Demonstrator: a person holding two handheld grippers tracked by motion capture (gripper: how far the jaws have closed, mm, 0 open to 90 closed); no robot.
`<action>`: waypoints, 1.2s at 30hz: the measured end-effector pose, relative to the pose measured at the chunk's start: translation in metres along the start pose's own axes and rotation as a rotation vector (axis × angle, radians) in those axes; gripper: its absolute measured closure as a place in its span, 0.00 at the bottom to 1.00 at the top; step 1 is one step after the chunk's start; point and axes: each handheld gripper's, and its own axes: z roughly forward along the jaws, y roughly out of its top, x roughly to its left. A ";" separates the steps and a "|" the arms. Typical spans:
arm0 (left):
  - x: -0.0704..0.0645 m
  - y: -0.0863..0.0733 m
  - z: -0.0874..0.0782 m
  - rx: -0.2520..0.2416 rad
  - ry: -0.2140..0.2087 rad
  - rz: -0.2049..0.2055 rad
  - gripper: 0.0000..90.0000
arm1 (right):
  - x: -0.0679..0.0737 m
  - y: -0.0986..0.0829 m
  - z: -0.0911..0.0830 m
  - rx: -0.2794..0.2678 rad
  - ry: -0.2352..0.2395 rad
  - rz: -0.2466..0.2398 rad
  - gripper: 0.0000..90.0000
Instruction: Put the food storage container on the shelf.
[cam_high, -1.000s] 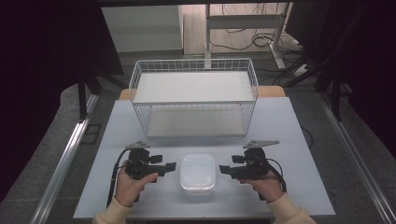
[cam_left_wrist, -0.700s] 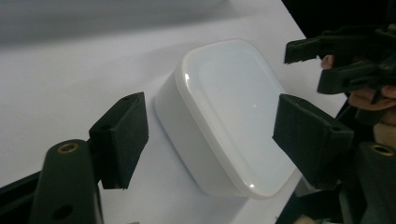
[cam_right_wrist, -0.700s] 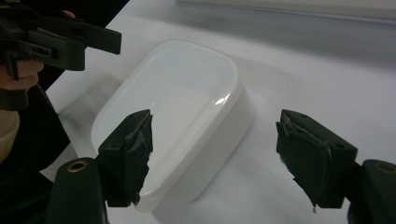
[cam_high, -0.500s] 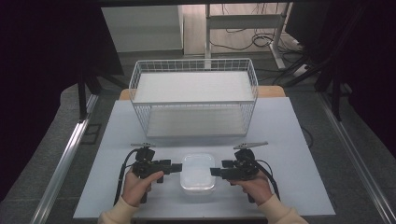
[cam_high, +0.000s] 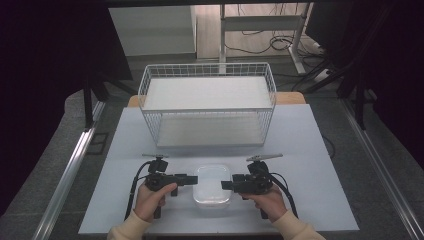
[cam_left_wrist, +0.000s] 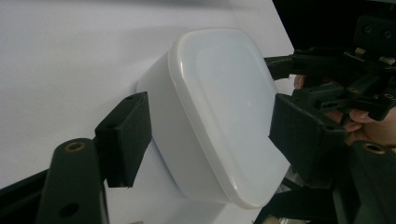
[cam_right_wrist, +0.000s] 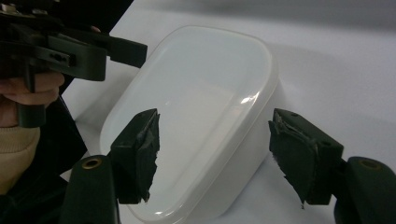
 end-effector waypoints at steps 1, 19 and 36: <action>0.002 0.000 0.002 0.005 -0.021 -0.014 0.34 | -0.001 0.000 0.000 0.000 0.001 0.005 0.38; 0.001 -0.009 0.006 0.016 -0.027 -0.031 0.72 | -0.010 -0.010 -0.005 -0.027 0.064 0.191 0.75; -0.012 -0.009 -0.008 -0.044 -0.021 0.063 0.88 | -0.003 -0.009 -0.021 -0.080 0.099 0.146 0.89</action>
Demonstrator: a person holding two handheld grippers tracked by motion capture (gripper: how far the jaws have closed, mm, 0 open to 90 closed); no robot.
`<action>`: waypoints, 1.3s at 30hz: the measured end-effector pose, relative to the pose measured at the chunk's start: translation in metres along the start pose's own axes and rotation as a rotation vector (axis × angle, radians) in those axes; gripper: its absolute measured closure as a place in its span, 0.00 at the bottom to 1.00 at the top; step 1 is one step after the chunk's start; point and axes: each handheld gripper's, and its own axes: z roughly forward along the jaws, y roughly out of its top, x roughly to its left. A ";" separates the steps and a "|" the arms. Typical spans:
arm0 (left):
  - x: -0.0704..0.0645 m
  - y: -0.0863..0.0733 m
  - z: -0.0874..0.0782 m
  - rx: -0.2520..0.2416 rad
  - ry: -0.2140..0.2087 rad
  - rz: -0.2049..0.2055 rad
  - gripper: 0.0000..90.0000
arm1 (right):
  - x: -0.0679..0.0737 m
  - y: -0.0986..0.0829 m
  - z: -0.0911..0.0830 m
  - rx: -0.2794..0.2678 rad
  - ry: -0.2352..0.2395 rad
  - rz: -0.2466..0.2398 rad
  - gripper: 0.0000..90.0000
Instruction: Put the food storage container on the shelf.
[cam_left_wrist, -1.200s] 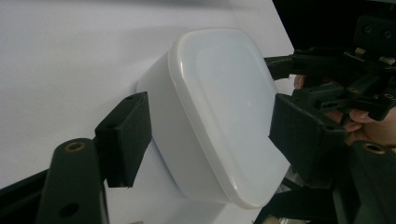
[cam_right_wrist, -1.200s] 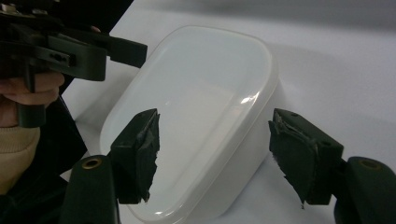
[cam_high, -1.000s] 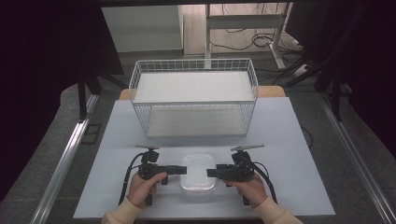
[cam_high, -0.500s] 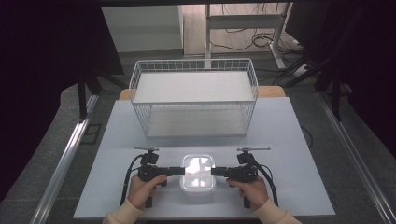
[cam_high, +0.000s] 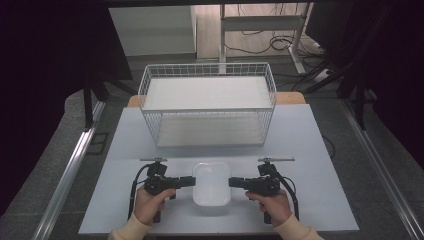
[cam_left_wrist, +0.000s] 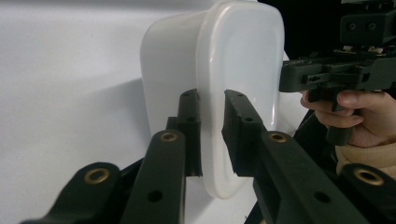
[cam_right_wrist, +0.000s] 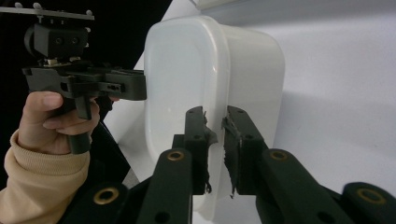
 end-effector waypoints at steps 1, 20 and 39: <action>-0.001 0.000 0.000 0.003 0.005 0.003 0.88 | 0.001 0.000 0.000 -0.005 -0.005 -0.015 0.89; -0.019 0.007 -0.015 -0.063 -0.009 0.095 0.88 | 0.021 0.010 -0.014 -0.054 -0.015 -0.154 0.89; -0.037 0.044 -0.030 -0.114 -0.019 0.172 0.88 | 0.041 0.048 -0.030 -0.090 -0.029 -0.263 0.89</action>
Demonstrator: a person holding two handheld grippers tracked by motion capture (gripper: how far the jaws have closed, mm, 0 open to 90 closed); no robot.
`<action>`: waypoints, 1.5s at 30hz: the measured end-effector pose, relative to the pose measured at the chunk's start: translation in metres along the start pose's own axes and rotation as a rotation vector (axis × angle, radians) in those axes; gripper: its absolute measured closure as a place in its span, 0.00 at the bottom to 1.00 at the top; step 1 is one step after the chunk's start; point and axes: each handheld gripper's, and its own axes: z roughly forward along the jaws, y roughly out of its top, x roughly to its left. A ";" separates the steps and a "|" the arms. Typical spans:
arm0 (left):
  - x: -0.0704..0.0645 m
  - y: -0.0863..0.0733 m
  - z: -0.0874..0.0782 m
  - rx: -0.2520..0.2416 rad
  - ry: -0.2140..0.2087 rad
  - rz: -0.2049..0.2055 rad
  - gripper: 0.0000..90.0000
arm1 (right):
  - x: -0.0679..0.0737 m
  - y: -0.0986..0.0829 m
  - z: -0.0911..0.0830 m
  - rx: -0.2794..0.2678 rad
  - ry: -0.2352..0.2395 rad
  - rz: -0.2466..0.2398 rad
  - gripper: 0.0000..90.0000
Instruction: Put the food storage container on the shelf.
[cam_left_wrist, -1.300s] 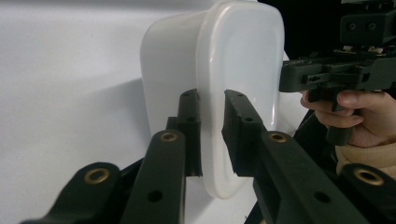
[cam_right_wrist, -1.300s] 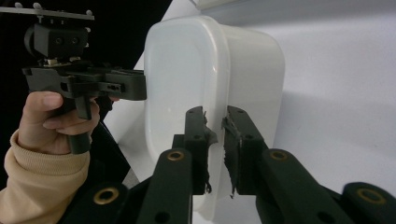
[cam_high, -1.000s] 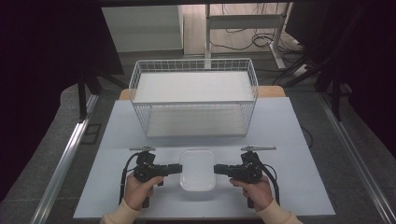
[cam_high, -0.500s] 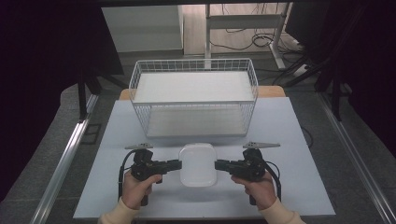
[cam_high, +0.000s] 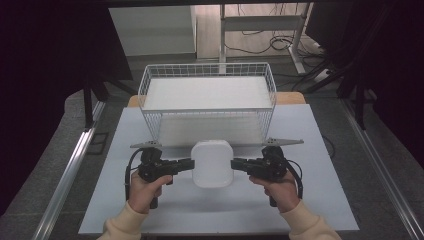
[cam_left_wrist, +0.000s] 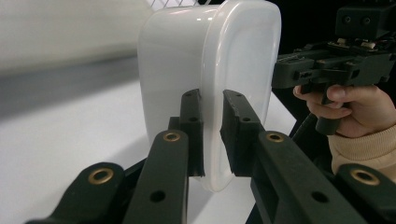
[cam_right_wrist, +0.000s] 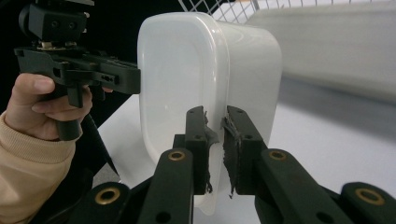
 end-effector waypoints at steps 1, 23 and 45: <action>-0.001 0.003 -0.001 -0.003 -0.002 0.003 0.88 | 0.001 0.003 -0.001 -0.004 -0.001 -0.004 0.89; -0.004 0.062 -0.010 -0.046 -0.008 0.055 0.88 | 0.010 0.063 -0.011 -0.045 -0.027 -0.080 0.89; -0.014 0.124 -0.023 -0.070 0.023 0.107 0.88 | 0.014 0.125 -0.017 -0.070 -0.046 -0.147 0.89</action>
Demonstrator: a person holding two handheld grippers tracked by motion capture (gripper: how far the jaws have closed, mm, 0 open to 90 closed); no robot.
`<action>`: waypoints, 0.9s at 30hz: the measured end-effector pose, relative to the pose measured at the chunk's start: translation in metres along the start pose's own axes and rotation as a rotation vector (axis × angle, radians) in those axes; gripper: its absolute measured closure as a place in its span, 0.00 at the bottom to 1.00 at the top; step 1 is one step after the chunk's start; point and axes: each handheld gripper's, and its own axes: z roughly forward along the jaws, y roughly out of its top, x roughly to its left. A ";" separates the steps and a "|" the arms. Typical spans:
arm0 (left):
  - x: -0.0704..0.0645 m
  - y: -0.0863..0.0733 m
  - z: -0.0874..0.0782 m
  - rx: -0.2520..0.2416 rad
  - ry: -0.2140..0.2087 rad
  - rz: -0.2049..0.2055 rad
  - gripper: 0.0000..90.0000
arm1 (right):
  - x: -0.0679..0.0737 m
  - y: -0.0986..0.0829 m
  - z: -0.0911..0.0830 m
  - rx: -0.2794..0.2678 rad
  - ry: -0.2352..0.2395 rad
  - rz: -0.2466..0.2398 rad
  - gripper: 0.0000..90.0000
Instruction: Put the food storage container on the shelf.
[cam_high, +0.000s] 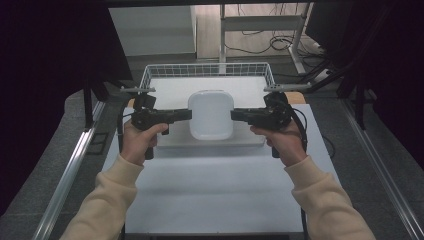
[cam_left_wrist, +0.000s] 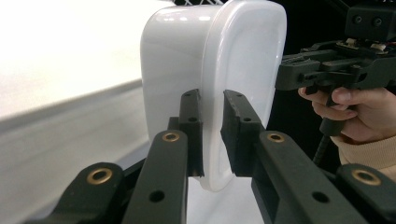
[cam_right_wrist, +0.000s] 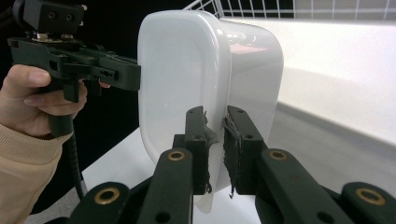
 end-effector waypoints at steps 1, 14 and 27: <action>0.000 0.005 0.000 -0.001 0.001 0.002 0.88 | -0.001 0.002 0.000 -0.002 0.000 0.000 0.89; 0.013 0.039 0.002 -0.009 -0.013 -0.016 0.88 | -0.013 0.039 0.002 -0.010 0.014 0.004 0.89; 0.028 0.071 0.011 0.007 -0.001 -0.040 0.88 | -0.032 0.070 0.013 0.004 0.030 0.049 0.89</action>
